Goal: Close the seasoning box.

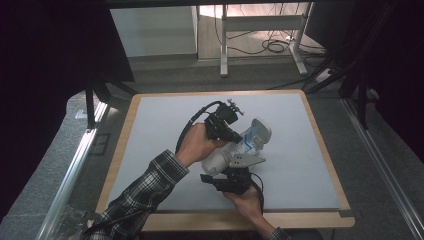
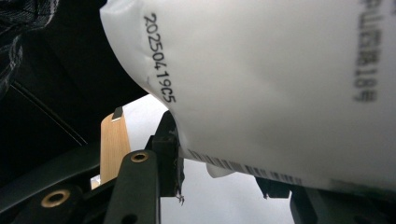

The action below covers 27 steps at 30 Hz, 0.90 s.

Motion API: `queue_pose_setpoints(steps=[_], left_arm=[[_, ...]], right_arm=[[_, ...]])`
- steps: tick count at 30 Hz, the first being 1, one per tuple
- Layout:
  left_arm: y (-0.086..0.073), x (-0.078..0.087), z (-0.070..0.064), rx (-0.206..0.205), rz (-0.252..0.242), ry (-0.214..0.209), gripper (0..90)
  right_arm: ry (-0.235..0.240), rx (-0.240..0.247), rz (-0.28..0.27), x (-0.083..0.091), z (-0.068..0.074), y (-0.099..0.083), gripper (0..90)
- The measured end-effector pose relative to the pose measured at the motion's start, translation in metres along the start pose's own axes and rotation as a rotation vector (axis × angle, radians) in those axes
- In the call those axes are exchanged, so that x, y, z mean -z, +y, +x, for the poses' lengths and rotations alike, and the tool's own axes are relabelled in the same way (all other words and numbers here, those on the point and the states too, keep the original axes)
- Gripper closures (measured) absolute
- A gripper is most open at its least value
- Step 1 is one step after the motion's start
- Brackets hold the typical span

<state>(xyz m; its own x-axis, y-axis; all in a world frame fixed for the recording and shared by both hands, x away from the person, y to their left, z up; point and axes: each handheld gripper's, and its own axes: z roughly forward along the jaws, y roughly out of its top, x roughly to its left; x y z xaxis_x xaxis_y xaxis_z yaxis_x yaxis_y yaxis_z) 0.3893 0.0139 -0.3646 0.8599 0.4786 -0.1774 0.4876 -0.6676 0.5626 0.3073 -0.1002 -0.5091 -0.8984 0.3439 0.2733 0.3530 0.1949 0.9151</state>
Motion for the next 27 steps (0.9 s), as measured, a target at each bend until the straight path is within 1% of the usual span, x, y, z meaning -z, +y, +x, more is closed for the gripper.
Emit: queue_pose_setpoints(steps=[2, 6, 9, 13, 15, 20, 27], left_arm=[[0.0005, -0.0005, 0.0000, -0.004, 0.005, 0.002, 89.0], [0.0012, -0.0010, 0.0003, -0.006, 0.005, 0.002, 89.0], [0.0019, -0.0011, 0.0001, -0.004, 0.011, 0.002, 88.9], [0.0031, -0.0017, -0.0001, -0.006, 0.015, 0.003, 88.9], [0.0035, -0.0018, -0.0002, -0.006, 0.016, 0.003, 88.9], [0.0046, -0.0022, -0.0001, -0.008, 0.020, 0.003, 88.8], [0.0057, -0.0028, -0.0002, -0.008, 0.026, 0.004, 88.6]], right_arm=[[0.004, -0.011, -0.001, 0.0002, 0.0009, 0.0005, 58.2], [0.007, -0.012, -0.001, 0.0003, 0.0012, 0.0010, 58.2], [0.005, 0.001, -0.007, -0.0003, 0.0005, 0.0015, 58.1], [0.007, -0.001, -0.008, 0.0000, 0.0008, 0.0023, 58.2], [0.011, -0.012, -0.007, 0.0006, 0.0015, 0.0029, 58.2], [0.011, -0.003, -0.009, 0.0005, 0.0011, 0.0036, 58.2], [0.017, -0.007, -0.012, 0.0011, 0.0014, 0.0047, 58.3]])
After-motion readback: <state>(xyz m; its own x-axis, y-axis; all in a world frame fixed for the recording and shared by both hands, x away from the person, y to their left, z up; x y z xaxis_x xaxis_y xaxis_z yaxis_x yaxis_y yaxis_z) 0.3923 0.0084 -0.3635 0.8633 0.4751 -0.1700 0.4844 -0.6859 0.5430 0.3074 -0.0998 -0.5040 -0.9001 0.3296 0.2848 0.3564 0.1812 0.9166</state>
